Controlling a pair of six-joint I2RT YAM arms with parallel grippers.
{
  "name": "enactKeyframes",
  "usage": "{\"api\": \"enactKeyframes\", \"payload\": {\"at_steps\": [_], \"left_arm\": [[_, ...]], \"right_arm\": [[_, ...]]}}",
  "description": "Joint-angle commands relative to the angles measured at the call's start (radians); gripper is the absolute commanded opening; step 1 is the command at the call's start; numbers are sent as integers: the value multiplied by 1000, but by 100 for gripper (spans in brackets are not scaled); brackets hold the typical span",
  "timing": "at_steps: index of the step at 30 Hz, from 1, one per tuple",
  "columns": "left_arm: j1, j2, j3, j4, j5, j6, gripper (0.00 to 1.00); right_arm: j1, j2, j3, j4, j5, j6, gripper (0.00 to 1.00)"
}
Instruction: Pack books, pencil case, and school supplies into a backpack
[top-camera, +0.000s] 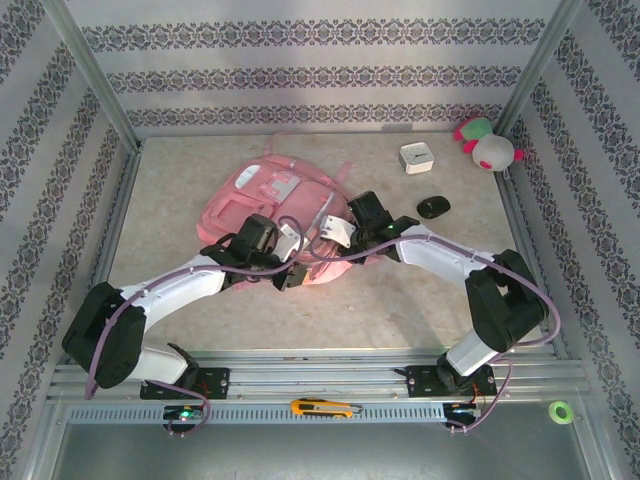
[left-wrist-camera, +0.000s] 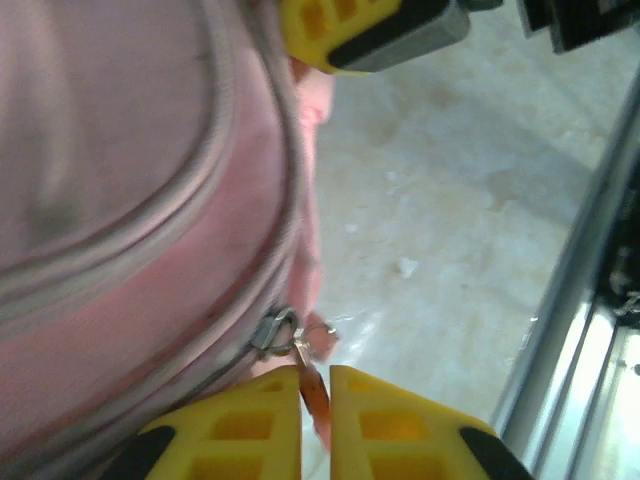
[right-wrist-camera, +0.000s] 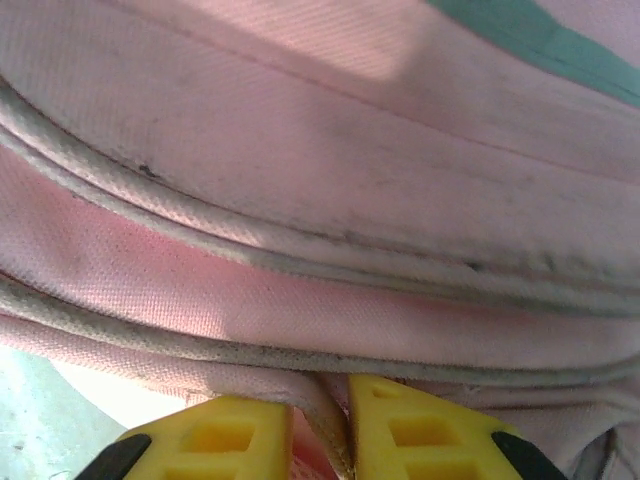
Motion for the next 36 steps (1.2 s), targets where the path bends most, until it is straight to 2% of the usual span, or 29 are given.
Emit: {"api": "enactKeyframes", "payload": {"at_steps": [1, 3, 6, 10, 12, 15, 19, 23, 25, 30, 32, 33, 35, 36], "left_arm": [[-40, -24, 51, 81, 65, 25, 34], [-37, -67, 76, -4, 9, 118, 49], [-21, -142, 120, -133, -90, 295, 62], [11, -223, 137, -203, -182, 604, 69], [15, -215, 148, -234, -236, 776, 70], [15, -161, 162, -261, -316, 964, 72], [15, -86, 136, -182, -354, 1057, 82], [15, -31, 77, 38, -381, 1017, 88], [15, -8, 46, 153, -389, 991, 87], [15, 53, 42, 248, -381, 960, 80], [15, 78, 40, 274, -391, 958, 67], [15, 88, 37, 283, -398, 954, 55], [15, 78, 27, 314, -399, 911, 42], [16, 61, 12, 338, -392, 878, 31]], "right_arm": [[7, -131, -27, 118, -84, 97, 25], [5, -203, -68, 105, -65, 152, 33], [3, -318, -134, 76, -59, 235, 41], [10, -471, -235, 103, -113, 401, 45], [26, -531, -279, 140, -145, 487, 46], [68, -575, -322, 186, -140, 604, 46], [138, -572, -373, 226, -113, 651, 46], [171, -541, -416, 279, -102, 678, 46], [173, -526, -426, 313, -110, 701, 46], [174, -502, -446, 387, -112, 729, 46], [174, -488, -446, 397, -116, 740, 45], [174, -483, -445, 403, -119, 747, 45], [175, -472, -446, 410, -125, 770, 45], [175, -469, -446, 411, -126, 787, 45]]}}
